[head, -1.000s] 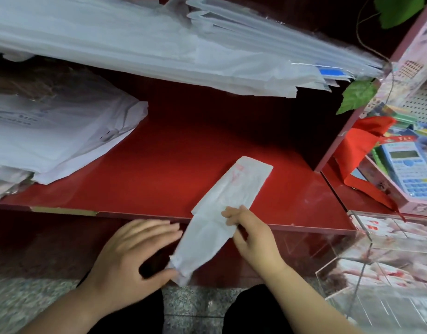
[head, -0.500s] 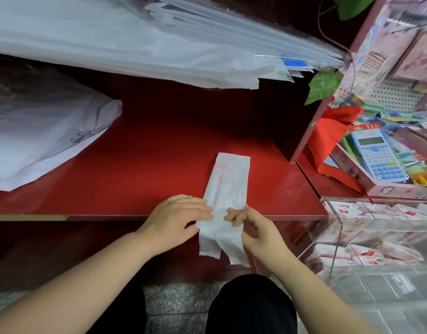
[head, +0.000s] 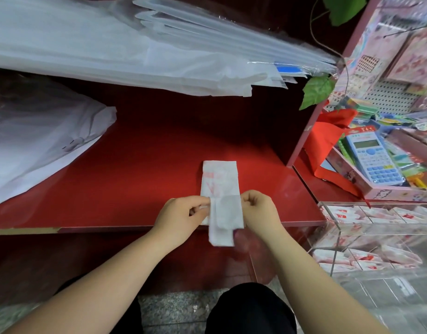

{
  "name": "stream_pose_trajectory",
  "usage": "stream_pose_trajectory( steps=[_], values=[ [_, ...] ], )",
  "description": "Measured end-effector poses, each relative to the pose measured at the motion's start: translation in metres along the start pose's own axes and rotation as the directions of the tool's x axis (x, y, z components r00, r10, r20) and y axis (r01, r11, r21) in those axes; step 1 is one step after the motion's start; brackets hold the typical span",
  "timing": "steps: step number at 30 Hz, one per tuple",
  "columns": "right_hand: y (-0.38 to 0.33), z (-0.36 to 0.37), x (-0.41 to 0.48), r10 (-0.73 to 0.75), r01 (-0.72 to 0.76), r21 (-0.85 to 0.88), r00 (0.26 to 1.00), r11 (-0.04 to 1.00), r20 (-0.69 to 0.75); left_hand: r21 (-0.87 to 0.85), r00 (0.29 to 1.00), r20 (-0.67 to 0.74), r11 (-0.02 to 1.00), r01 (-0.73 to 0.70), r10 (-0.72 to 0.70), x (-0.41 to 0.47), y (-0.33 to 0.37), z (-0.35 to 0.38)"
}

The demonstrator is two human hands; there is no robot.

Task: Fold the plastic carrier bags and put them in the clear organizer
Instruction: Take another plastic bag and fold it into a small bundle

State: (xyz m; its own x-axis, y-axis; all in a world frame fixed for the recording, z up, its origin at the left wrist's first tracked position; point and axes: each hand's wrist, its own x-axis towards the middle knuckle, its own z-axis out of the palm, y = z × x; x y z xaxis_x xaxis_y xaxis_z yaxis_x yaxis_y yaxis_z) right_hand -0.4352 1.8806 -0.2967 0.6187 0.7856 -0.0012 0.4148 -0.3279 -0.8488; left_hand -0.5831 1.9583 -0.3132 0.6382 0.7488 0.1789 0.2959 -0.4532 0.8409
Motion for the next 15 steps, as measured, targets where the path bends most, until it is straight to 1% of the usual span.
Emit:
stream_pose_trajectory(
  steps=[1, 3, 6, 8, 10, 12, 13, 14, 15],
  values=[
    [-0.002, -0.001, 0.005, 0.028, -0.028, -0.011, 1.000, 1.000, -0.005, 0.035, 1.000, 0.012, 0.999, 0.012, -0.013, 0.005, 0.003, 0.000],
    [-0.005, -0.005, 0.013, 0.072, -0.072, -0.016, 0.997, 0.997, 0.008, 0.179, 0.994, 0.077, 0.982, 0.066, -0.081, 0.013, 0.011, 0.000],
    [-0.009, -0.010, 0.026, 0.174, -0.172, -0.034, 0.983, 0.985, 0.064, 0.342, 0.974, 0.158, 0.934, 0.099, -0.161, 0.026, 0.020, 0.001],
    [-0.012, -0.012, 0.032, 0.244, -0.241, -0.034, 0.964, 0.970, 0.110, 0.377, 0.962, 0.180, 0.918, 0.126, -0.207, 0.033, 0.024, 0.001],
    [-0.014, -0.011, 0.035, 0.272, -0.271, -0.027, 0.951, 0.962, 0.146, 0.385, 0.965, 0.166, 0.914, 0.125, -0.202, 0.034, 0.024, 0.002],
    [-0.012, -0.010, 0.037, 0.278, -0.275, -0.040, 0.950, 0.961, 0.141, 0.369, 0.980, 0.111, 0.922, 0.115, -0.167, 0.029, 0.022, 0.001],
    [-0.011, -0.009, 0.038, 0.276, -0.271, -0.053, 0.952, 0.961, 0.131, 0.374, 0.992, 0.049, 0.923, 0.088, -0.114, 0.025, 0.021, 0.000],
    [-0.010, -0.009, 0.039, 0.275, -0.269, -0.064, 0.953, 0.961, 0.127, 0.416, 0.999, -0.043, 0.909, 0.014, 0.004, 0.021, 0.017, 0.000],
    [-0.010, -0.010, 0.039, 0.277, -0.269, -0.074, 0.952, 0.960, 0.130, 0.514, 0.981, -0.091, 0.852, -0.101, 0.171, 0.017, 0.012, -0.001]
  ],
)
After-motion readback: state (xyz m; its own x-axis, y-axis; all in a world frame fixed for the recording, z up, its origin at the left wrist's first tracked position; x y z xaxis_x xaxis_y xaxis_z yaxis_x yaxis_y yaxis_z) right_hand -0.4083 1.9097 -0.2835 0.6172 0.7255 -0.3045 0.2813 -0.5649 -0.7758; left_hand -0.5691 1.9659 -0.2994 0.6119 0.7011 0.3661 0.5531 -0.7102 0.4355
